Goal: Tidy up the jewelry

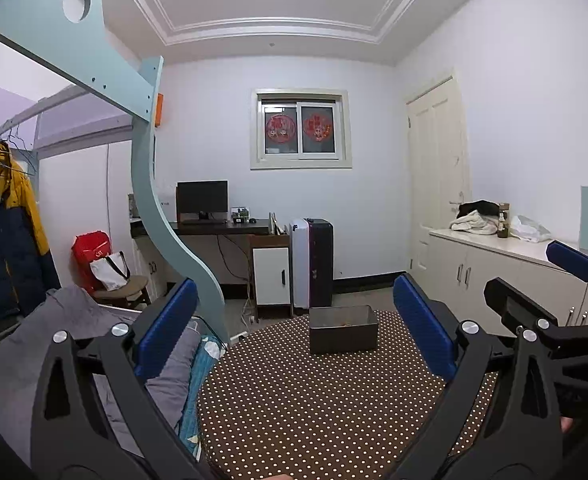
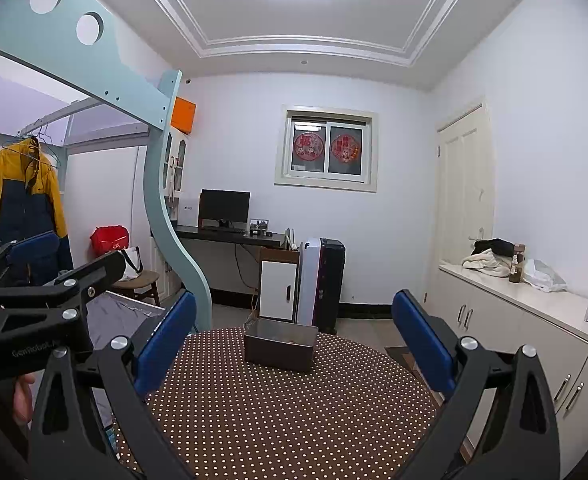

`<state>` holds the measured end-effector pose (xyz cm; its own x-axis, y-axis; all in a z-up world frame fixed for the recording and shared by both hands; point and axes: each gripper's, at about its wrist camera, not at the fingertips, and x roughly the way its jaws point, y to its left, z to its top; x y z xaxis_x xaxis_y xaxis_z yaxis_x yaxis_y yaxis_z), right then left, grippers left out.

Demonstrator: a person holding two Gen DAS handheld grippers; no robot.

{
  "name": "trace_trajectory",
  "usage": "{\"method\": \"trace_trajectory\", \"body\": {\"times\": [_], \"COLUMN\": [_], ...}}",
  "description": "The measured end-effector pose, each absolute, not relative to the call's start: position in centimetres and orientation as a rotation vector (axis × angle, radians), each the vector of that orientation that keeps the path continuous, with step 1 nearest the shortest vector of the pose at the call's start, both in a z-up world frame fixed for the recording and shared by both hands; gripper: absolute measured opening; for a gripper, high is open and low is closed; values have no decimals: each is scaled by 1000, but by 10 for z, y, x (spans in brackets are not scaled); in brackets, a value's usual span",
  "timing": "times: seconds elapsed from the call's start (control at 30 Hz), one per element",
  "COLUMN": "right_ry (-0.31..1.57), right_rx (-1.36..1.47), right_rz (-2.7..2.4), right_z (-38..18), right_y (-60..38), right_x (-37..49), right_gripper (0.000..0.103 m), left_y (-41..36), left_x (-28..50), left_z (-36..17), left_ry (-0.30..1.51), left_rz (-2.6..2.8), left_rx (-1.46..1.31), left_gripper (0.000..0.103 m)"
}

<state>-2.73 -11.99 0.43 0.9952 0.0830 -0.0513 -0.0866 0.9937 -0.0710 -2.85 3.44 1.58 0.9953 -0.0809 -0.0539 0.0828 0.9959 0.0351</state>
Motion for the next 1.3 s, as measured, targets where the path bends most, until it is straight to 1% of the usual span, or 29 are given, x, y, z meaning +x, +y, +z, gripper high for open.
{"method": "trace_trajectory", "body": {"times": [0.5,1.3], "right_ry": [7,15], "right_rx": [-91,-85], "right_rz": [68,69], "right_z": [11,13], "right_y": [-113,-112], "right_x": [-47,-52], "right_gripper": [95,95], "left_y": [35,36], "left_x": [-44,-46], "left_z": [21,20], "left_ry": [19,15], "left_rz": [-69,-59], "left_rx": [40,50], "left_gripper": [96,96]}}
